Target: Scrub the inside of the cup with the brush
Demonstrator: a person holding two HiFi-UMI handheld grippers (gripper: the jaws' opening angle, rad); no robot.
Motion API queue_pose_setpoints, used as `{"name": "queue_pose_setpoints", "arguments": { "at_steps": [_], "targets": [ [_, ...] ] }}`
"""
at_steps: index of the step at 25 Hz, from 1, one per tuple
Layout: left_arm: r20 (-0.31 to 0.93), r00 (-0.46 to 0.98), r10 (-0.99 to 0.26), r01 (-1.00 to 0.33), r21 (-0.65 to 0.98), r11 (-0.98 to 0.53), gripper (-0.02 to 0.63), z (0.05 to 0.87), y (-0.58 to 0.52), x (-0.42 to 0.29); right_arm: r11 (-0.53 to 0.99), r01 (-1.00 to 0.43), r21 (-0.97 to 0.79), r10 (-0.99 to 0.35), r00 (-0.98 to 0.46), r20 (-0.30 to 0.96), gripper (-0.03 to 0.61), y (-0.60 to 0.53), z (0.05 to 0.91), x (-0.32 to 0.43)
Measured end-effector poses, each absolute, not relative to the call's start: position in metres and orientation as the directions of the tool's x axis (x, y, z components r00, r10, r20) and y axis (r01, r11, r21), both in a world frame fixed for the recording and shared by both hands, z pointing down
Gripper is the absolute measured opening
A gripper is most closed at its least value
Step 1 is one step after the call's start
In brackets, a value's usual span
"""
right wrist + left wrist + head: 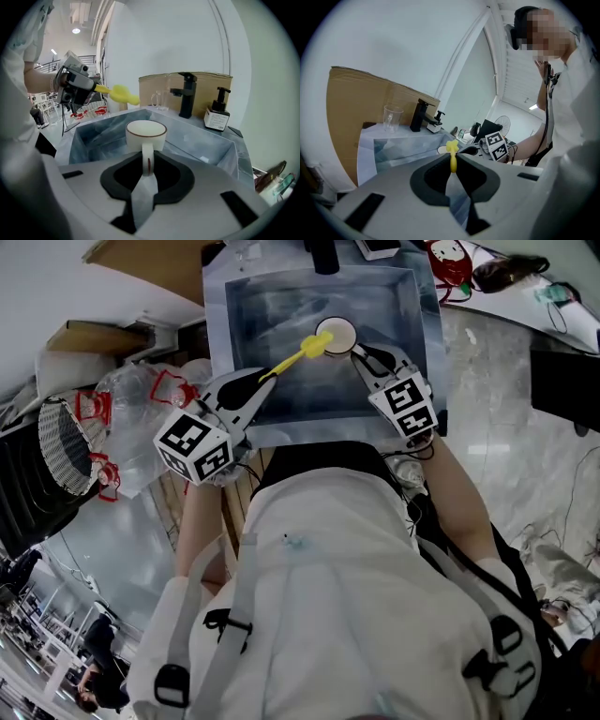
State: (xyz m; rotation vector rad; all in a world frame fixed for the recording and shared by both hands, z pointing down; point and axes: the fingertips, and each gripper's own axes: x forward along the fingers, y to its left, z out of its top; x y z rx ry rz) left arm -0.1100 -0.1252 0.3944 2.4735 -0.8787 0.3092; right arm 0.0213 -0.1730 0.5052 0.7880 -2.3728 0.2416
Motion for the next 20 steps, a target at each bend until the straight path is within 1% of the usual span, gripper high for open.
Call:
{"name": "queue_pose_setpoints", "arguments": {
  "at_steps": [10, 20],
  "targets": [
    [0.342, 0.77, -0.539, -0.638, 0.39, -0.665, 0.041, 0.391, -0.129, -0.114, 0.787, -0.616, -0.006, -0.508, -0.655, 0.559, 0.069, -0.181, 0.483, 0.021],
    [0.325, 0.773, -0.545, -0.635, 0.395, -0.664, 0.041, 0.388, -0.132, -0.115, 0.789, -0.614, -0.005, -0.51, -0.66, 0.552, 0.069, -0.181, 0.481, 0.018]
  ]
}}
